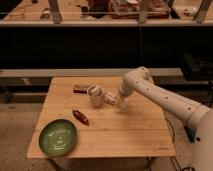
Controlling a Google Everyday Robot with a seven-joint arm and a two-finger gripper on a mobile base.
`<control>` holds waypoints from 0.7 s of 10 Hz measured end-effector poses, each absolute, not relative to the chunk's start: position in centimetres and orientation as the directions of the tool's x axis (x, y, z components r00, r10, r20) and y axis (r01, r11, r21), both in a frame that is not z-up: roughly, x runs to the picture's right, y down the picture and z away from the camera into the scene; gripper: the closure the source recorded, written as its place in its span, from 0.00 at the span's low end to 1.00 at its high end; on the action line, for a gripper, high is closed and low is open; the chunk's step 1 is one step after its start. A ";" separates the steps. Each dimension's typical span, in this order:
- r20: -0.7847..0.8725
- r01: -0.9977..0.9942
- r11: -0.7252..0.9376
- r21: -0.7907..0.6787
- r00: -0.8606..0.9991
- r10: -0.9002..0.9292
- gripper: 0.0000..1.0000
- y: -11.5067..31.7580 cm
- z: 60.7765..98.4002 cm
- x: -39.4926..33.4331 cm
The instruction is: Place the bottle in the ceramic bowl
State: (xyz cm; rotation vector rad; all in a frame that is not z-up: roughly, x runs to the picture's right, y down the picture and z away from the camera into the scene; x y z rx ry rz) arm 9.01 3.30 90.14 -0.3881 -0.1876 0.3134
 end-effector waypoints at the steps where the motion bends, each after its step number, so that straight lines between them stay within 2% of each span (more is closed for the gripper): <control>1: 0.116 -0.256 0.874 -0.412 0.937 0.329 0.20 3.6 91.2 8.6; 7: 0.135 -0.252 0.844 -0.474 0.926 0.353 0.20 6.1 95.4 9.2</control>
